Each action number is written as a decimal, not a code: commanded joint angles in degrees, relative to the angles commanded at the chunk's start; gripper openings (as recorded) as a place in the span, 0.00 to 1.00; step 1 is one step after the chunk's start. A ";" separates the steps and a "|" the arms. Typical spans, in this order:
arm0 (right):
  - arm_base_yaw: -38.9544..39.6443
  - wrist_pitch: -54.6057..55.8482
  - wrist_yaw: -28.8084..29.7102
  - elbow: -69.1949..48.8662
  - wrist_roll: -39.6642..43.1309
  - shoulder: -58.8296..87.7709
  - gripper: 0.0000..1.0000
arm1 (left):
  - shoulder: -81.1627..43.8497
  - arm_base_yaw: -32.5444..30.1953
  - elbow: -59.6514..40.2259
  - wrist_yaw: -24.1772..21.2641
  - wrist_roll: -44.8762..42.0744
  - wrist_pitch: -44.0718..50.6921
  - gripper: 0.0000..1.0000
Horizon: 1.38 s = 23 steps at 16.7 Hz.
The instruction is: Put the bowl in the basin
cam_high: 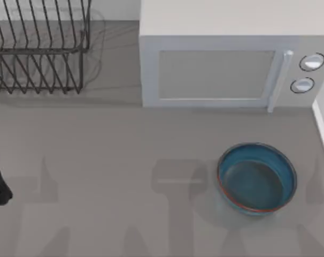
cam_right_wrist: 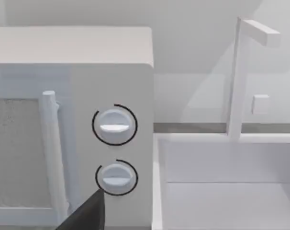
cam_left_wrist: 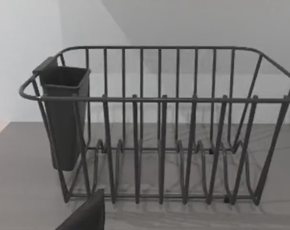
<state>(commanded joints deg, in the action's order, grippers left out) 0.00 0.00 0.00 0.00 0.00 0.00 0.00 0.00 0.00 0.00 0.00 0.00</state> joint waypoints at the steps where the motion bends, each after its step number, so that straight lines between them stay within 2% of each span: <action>1: 0.00 0.00 0.00 0.00 0.00 0.00 1.00 | 0.00 0.00 0.00 0.00 0.00 0.00 1.00; 4: 0.56 -1.66 -0.06 -1.77 -0.52 1.83 1.00 | 0.00 0.00 0.00 0.00 0.00 0.00 1.00; 8: 3.28 -10.55 -0.15 -11.88 -3.28 12.76 1.00 | 0.00 0.00 0.00 0.00 0.00 0.00 1.00; 17: 12.48 -43.43 0.06 -47.30 -12.97 62.25 1.00 | 0.00 0.00 0.00 0.00 0.00 0.00 1.00; 23: 17.85 -61.61 0.00 -67.79 -18.49 88.02 1.00 | 0.00 0.00 0.00 0.00 0.00 0.00 1.00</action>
<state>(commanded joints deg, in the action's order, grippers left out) 17.85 -61.61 0.00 -67.79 -18.49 88.02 0.00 0.00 0.00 0.00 0.00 0.00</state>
